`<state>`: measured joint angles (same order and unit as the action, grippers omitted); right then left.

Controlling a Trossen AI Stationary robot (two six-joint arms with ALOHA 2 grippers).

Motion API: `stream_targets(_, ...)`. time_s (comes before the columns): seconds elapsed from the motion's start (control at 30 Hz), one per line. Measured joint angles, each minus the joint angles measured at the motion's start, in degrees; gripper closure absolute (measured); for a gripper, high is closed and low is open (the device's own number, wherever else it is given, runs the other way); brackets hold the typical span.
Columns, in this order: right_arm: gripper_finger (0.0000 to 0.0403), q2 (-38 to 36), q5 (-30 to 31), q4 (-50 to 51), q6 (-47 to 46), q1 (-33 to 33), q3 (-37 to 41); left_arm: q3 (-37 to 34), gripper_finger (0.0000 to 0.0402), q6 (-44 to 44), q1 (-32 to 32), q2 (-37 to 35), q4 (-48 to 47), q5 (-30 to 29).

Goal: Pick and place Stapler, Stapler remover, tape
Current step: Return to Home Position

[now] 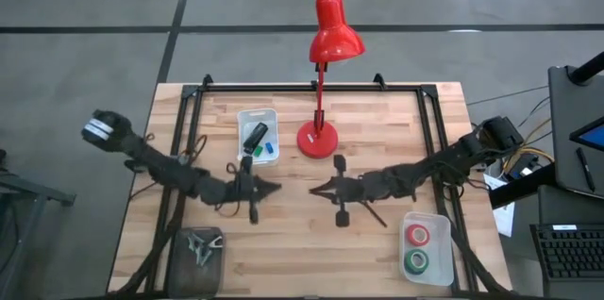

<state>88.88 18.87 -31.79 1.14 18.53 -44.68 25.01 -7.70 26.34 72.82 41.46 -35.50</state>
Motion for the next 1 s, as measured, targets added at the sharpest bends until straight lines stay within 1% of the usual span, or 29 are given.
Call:
stream_targets(0.13,0.0394,-2.2,0.0,-0.1,0.8,-0.8,2.7,-2.6,0.0399,2.7,-5.0,-1.5,0.8,0.1)
stream_targets(0.2,0.0394,-4.0,-1.3,-0.1,0.9,-1.4,4.2,-3.3,0.0399,3.1,-7.0,-2.7,1.0,1.4)
stream_targets(0.3,0.0394,-7.1,-3.2,-0.2,1.0,-2.3,6.7,-4.4,0.0397,4.1,-9.8,-5.3,1.0,6.6)
stream_targets(0.4,0.0394,-10.5,-3.5,-0.1,0.9,-2.8,9.4,-5.9,0.0399,4.2,-11.3,-9.1,0.9,11.2)
stream_targets(0.57,0.0394,-18.4,-2.7,-0.2,1.7,-2.9,14.0,-9.6,0.0397,4.4,-11.2,-17.5,0.3,11.7)
stream_targets(0.63,0.0394,-22.1,-0.3,0.1,5.5,-2.9,15.9,-11.9,0.0393,4.5,-11.2,-20.7,0.1,11.7)
stream_targets(0.7,0.0394,-25.8,0.8,0.0,8.0,-3.0,17.9,-14.6,0.0389,4.6,-11.2,-24.0,-0.1,11.7)
stream_targets(0.83,0.0394,-31.5,0.3,0.1,7.0,-2.9,21.4,-19.1,0.0388,4.4,-11.2,-29.8,-0.1,11.2)
stream_targets(1.0,0.0394,-37.2,0.1,0.2,3.5,-3.1,26.4,-22.8,0.0397,4.4,-11.2,-36.8,0.1,11.2)
